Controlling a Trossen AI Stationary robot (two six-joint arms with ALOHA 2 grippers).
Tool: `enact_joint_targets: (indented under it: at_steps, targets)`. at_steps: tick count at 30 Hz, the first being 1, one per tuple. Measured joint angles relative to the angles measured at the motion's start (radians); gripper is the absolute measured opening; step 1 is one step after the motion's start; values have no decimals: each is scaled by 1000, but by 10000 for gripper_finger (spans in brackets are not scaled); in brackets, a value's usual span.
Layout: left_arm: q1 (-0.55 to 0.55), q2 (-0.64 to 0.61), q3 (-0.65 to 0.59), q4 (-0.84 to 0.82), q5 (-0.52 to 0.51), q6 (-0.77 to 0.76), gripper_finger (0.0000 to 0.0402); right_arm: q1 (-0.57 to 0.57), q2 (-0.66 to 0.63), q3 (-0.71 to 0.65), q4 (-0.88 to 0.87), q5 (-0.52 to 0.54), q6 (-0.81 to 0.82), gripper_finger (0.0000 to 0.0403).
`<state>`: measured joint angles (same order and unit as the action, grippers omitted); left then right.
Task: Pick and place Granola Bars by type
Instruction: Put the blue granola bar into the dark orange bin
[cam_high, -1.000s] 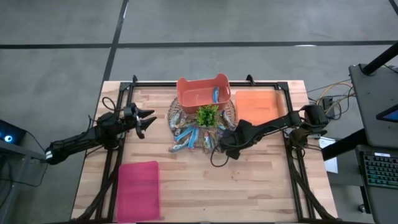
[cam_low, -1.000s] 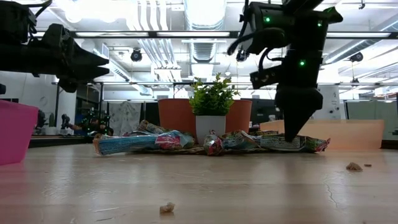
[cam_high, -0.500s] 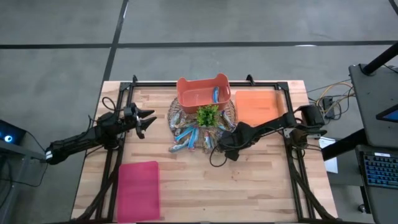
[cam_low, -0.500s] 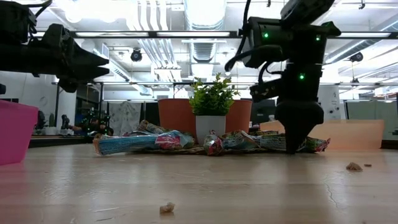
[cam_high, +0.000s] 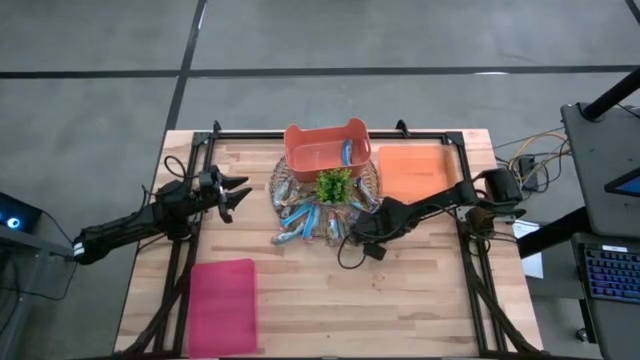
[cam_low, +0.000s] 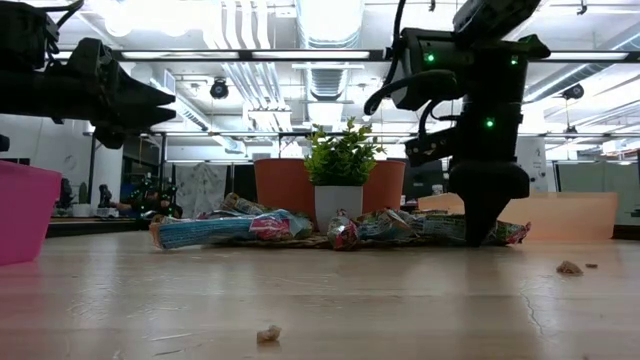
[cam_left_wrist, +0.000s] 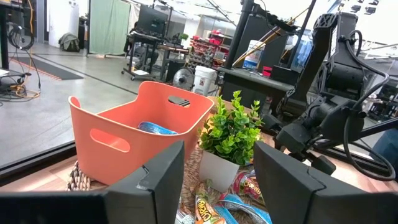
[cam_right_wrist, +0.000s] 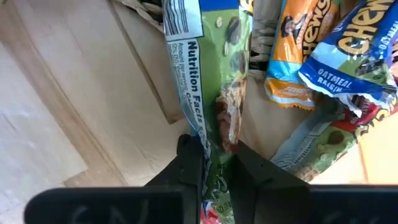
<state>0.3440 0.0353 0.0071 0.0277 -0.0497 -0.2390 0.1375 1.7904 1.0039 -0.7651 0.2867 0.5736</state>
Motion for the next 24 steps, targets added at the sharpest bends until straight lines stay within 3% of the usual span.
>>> enact_joint_targets:
  at_steps: [8,14,24]
  targets:
    - [0,0,0,0,0,0,174,19,-67,75,-212,-13,12,28]
    - [0,0,0,0,0,0,174,24,-123,154,-278,-11,4,26]
    - [0,0,0,0,0,0,174,24,-133,361,-498,-22,27,24]
